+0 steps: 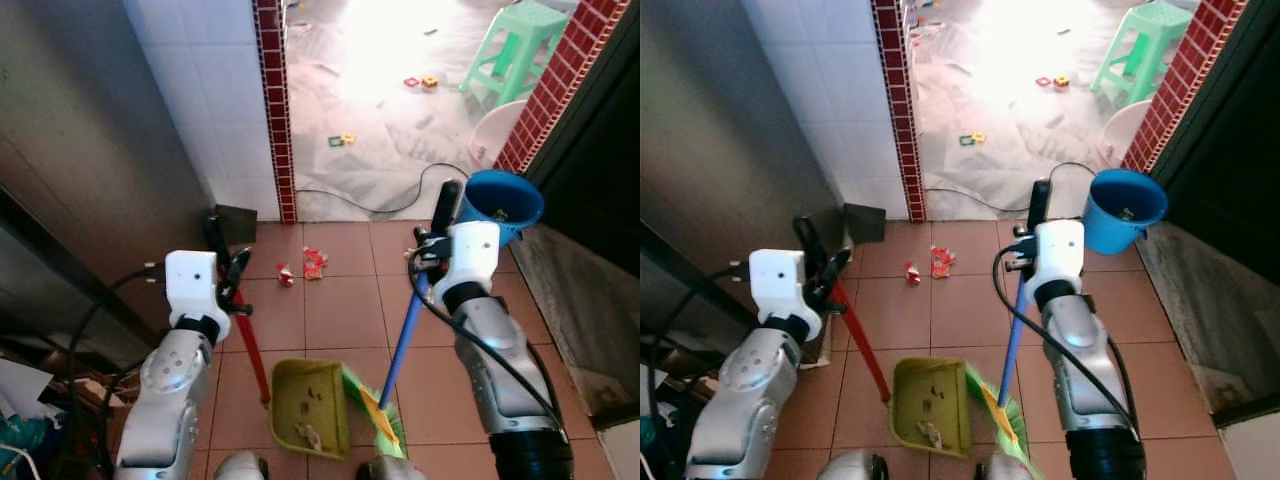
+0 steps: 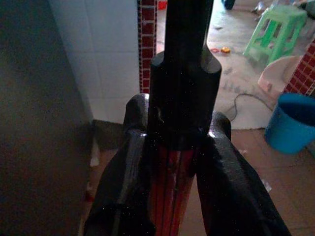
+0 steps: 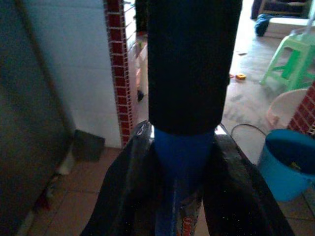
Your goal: Sweep floor
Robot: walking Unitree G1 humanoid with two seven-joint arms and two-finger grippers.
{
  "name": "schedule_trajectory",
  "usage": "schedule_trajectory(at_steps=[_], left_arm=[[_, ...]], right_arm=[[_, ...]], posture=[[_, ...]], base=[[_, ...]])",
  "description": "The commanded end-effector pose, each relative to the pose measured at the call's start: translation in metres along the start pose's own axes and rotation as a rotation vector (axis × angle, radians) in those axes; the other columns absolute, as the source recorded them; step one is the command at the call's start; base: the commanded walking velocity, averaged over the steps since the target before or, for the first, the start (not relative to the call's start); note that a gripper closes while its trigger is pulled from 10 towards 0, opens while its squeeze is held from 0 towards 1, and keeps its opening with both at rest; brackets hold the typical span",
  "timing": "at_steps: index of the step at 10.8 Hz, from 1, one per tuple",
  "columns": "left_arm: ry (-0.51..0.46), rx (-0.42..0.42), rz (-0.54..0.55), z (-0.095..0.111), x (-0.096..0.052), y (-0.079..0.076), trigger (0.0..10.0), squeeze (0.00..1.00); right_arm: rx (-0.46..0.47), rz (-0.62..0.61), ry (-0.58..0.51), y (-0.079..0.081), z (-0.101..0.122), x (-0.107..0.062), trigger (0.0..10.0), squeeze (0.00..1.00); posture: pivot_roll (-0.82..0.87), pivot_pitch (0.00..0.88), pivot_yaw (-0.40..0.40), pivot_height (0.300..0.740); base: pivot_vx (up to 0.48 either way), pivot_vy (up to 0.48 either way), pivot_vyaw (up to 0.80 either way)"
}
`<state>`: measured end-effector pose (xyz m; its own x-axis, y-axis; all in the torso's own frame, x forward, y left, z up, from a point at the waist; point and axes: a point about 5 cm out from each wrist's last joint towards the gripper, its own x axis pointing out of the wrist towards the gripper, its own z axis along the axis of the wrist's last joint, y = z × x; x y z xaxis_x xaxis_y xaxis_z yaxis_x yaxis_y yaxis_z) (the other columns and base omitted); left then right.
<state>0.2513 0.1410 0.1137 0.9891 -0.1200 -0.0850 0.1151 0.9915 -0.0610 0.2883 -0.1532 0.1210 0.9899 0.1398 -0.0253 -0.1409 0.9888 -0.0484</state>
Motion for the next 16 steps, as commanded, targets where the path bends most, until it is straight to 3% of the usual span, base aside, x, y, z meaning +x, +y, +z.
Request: schedule_trajectory(at_steps=[1, 4, 7, 11, 13, 16], left_arm=[[-0.040, -0.003, 0.010, 0.010, -0.001, -0.003, 10.0, 0.00], [-0.060, -0.011, 0.061, 0.012, -0.008, -0.001, 10.0, 0.00], [-0.072, -0.002, 0.079, 0.015, -0.005, -0.003, 10.0, 0.00], [-0.052, -0.037, 0.087, 0.017, 0.001, 0.006, 10.0, 0.00], [-0.087, -0.052, 0.078, 0.021, 0.005, 0.006, 10.0, 0.00], [-0.068, -0.041, 0.100, 0.006, 0.014, 0.011, 10.0, 0.00]], right_arm=[[-0.042, 0.023, -0.003, 0.000, 0.005, -0.001, 10.0, 0.00], [-0.102, 0.052, -0.018, -0.003, 0.012, 0.003, 10.0, 0.00], [-0.132, 0.088, -0.037, 0.004, 0.018, 0.006, 10.0, 0.00], [-0.108, -0.016, -0.079, -0.002, 0.020, 0.006, 10.0, 0.00], [-0.097, -0.040, -0.091, -0.003, 0.020, 0.006, 10.0, 0.00], [-0.087, -0.056, -0.124, -0.007, 0.024, 0.018, 10.0, 0.00]], posture=[[-0.02, 0.104, -0.010, 0.740], [-0.02, 0.114, -0.049, 0.740], [-0.03, 0.116, -0.063, 0.740], [-0.02, 0.098, 0.025, 0.740], [-0.03, 0.079, 0.039, 0.740], [-0.04, 0.000, 0.036, 0.740]], base=[[0.000, 0.000, 0.00], [0.000, 0.000, 0.00], [0.000, 0.000, 0.00], [0.000, 0.000, 0.00], [0.000, 0.000, 0.00], [0.000, 0.000, 0.00]])
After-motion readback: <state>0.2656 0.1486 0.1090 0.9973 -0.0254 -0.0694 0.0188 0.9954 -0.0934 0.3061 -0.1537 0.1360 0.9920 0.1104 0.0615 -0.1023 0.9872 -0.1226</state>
